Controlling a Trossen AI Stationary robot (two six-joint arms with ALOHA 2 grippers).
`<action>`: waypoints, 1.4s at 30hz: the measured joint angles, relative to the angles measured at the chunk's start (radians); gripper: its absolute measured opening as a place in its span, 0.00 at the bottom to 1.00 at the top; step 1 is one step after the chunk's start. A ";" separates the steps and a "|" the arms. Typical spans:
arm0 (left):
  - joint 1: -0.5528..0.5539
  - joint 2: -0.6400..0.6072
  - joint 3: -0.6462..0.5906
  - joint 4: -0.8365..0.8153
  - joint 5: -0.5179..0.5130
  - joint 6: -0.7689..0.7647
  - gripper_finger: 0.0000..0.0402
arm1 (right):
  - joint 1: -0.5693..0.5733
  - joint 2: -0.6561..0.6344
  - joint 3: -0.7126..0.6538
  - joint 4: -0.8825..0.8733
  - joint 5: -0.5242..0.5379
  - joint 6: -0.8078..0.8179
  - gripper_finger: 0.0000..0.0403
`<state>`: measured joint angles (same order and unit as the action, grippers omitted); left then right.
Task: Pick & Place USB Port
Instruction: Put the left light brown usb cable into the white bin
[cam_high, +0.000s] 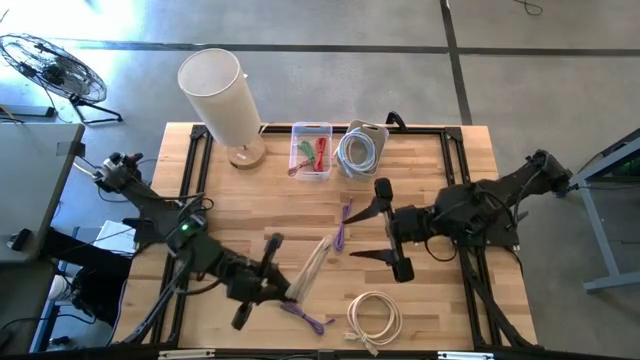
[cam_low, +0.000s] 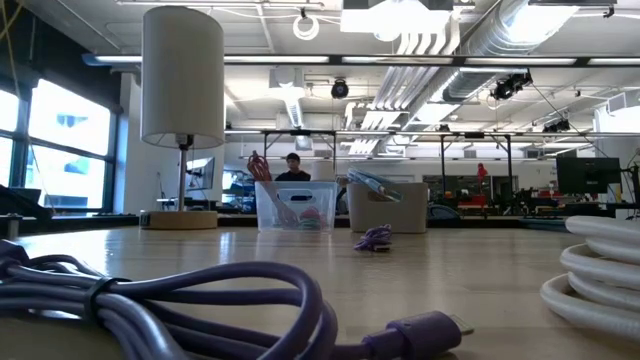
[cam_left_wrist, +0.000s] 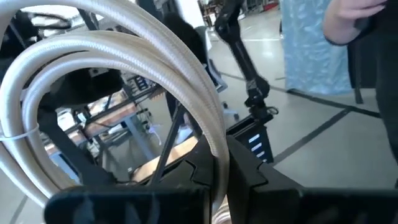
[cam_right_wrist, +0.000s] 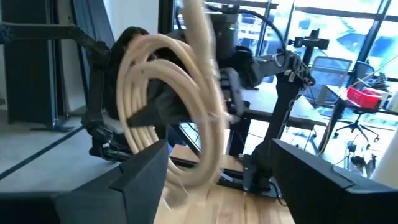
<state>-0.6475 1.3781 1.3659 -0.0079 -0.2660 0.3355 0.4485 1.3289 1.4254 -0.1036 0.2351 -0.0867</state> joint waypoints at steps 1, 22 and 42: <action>0.015 0.002 0.000 -0.001 0.016 0.000 0.02 | -0.003 0.001 0.000 -0.001 -0.007 0.000 0.68; 0.192 0.032 0.001 0.087 0.317 0.035 0.02 | -0.037 0.001 0.000 -0.058 -0.012 0.045 0.68; 0.243 0.062 0.001 0.109 0.308 0.044 0.04 | -0.096 0.001 0.000 -0.111 -0.082 0.032 0.10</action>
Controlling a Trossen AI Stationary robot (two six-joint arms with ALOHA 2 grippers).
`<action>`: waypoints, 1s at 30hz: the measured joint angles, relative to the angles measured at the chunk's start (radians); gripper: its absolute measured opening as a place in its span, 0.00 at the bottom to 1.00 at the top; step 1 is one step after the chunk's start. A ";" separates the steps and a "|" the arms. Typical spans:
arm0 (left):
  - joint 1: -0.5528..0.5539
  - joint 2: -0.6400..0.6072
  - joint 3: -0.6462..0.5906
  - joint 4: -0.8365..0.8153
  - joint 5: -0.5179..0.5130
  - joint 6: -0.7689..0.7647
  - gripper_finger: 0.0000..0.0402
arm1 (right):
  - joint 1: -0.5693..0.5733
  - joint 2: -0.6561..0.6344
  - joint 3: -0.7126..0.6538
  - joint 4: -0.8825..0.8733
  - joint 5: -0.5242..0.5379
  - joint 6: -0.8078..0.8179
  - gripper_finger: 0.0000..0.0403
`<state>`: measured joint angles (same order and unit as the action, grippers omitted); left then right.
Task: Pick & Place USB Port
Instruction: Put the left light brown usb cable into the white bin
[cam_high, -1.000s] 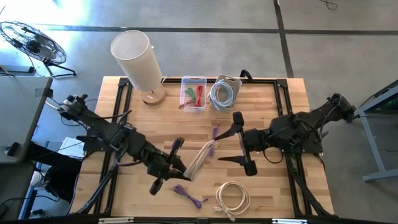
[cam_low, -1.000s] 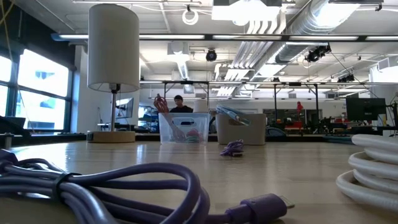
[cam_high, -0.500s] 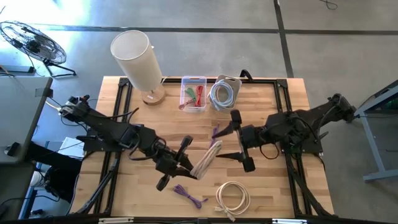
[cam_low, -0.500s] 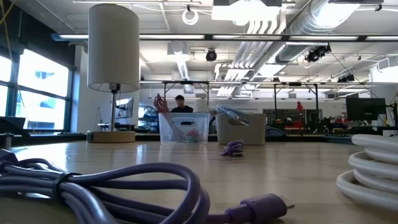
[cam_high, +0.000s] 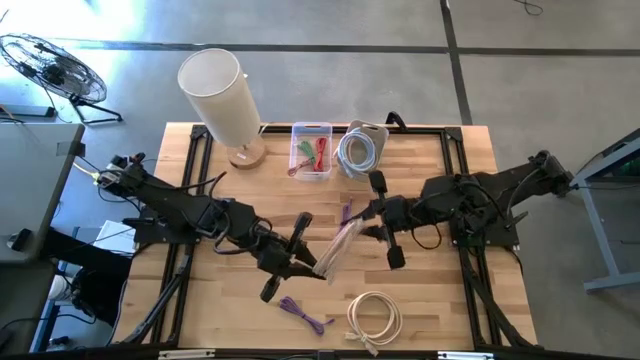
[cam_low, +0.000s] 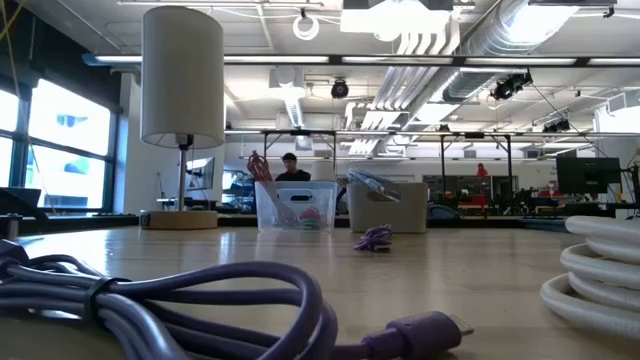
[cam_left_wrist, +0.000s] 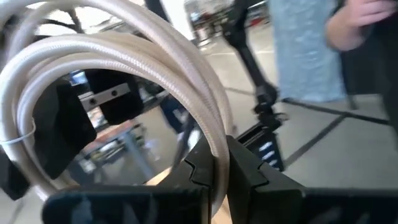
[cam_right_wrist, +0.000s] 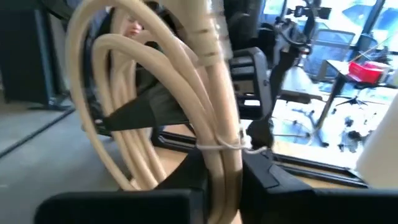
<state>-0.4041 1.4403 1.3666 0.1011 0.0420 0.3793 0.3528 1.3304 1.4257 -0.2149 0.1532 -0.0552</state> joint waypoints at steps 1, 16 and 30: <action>-0.001 0.000 0.000 0.000 -0.032 0.000 0.05 | 0.000 0.000 0.000 -0.004 0.006 -0.012 0.08; -0.003 -0.008 0.000 -0.061 -0.207 -0.124 0.32 | 0.039 -0.014 0.002 -0.100 0.106 -0.024 0.08; -0.001 -0.116 0.001 -0.262 -0.421 -0.091 0.43 | 0.179 -0.184 -0.002 -0.483 0.490 0.064 0.08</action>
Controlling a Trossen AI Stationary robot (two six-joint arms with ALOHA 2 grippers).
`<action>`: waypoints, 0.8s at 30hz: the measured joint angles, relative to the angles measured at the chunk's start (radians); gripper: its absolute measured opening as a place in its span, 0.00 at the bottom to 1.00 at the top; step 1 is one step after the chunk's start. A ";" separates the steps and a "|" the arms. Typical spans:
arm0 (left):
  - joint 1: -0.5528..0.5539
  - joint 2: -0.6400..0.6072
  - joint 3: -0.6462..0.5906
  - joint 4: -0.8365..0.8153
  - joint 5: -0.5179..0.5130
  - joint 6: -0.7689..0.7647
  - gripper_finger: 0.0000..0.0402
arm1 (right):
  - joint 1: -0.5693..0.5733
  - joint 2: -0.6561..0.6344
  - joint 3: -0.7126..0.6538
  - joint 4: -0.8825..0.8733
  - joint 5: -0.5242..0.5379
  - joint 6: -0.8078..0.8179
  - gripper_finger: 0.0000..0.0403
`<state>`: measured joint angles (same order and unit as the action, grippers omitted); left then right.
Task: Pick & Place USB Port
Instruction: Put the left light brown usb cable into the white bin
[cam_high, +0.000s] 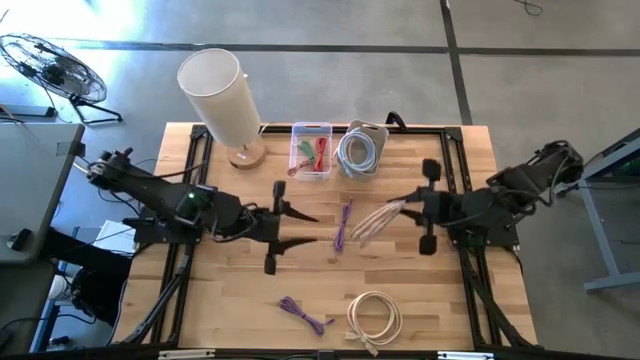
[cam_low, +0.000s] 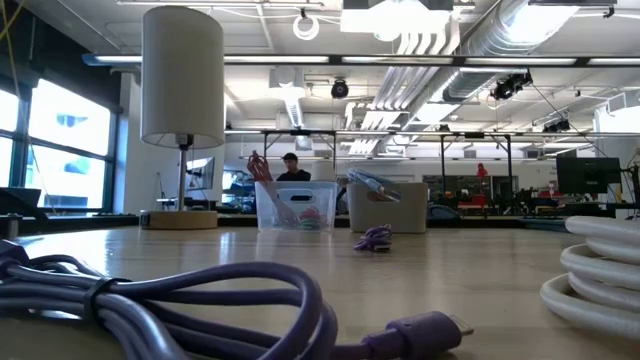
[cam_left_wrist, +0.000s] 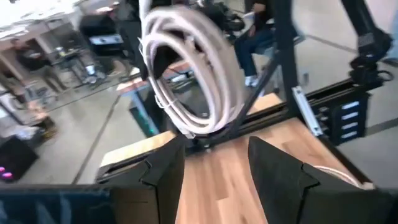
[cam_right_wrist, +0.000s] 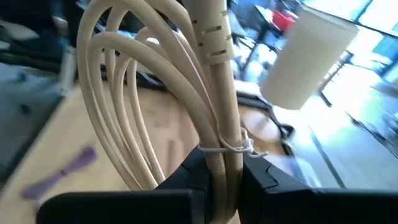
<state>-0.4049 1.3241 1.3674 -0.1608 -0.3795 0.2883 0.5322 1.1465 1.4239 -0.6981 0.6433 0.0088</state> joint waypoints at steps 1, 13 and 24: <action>0.000 -0.011 0.000 -0.015 -0.012 -0.001 0.43 | -0.001 -0.011 0.000 -0.033 0.015 0.016 0.08; 0.000 -0.091 0.000 -0.293 -0.096 -0.031 0.43 | -0.335 -0.028 0.000 -0.246 -0.046 0.078 0.08; -0.001 -0.100 0.000 -0.404 -0.262 -0.029 0.43 | -0.814 0.081 0.002 -0.183 -0.489 0.030 0.08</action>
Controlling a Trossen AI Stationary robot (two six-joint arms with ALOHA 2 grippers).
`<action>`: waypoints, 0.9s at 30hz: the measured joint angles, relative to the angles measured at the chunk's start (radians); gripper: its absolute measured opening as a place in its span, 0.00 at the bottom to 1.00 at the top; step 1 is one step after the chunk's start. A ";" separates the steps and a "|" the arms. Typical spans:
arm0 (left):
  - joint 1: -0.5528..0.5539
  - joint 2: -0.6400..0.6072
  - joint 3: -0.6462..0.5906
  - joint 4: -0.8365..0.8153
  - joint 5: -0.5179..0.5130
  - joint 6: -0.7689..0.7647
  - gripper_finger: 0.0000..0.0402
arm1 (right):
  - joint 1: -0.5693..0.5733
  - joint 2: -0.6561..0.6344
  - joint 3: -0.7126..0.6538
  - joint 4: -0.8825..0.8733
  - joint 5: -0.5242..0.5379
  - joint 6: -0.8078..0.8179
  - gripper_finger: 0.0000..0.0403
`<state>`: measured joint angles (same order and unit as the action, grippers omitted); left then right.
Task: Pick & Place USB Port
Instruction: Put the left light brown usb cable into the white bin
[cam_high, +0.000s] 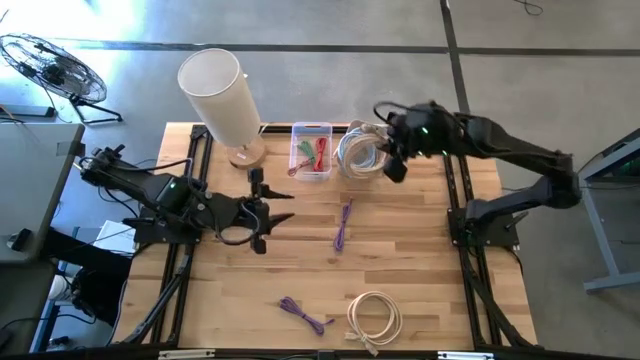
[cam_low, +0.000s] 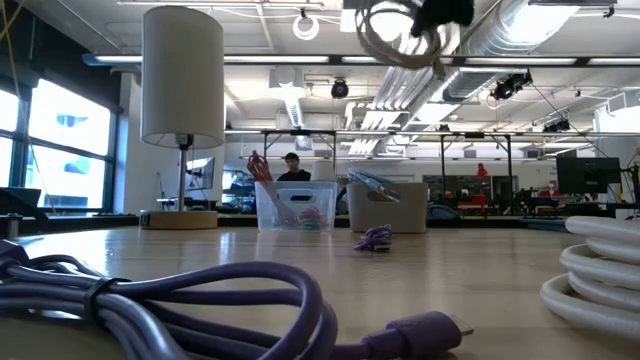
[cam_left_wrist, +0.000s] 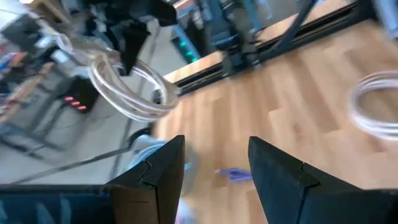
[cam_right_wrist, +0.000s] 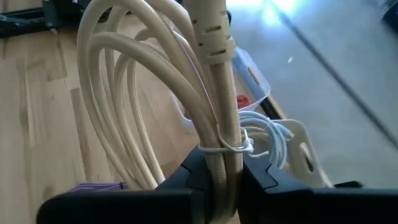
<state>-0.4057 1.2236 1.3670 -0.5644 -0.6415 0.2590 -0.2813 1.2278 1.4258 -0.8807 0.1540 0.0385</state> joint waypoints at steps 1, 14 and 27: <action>0.000 0.000 0.000 -0.009 -0.026 0.008 0.43 | -0.032 0.017 0.000 0.008 -0.033 -0.003 0.08; 0.000 0.000 0.000 -0.137 -0.127 0.074 0.43 | -0.331 0.238 0.000 0.064 -0.243 0.006 0.08; 0.000 0.000 0.000 -0.327 -0.121 -0.025 0.43 | -0.471 0.386 0.000 0.089 -0.329 -0.011 0.08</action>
<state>-0.4057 1.2240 1.3670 -0.8913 -0.7628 0.2340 -0.7519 1.6137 1.4258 -0.7922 -0.1746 0.0279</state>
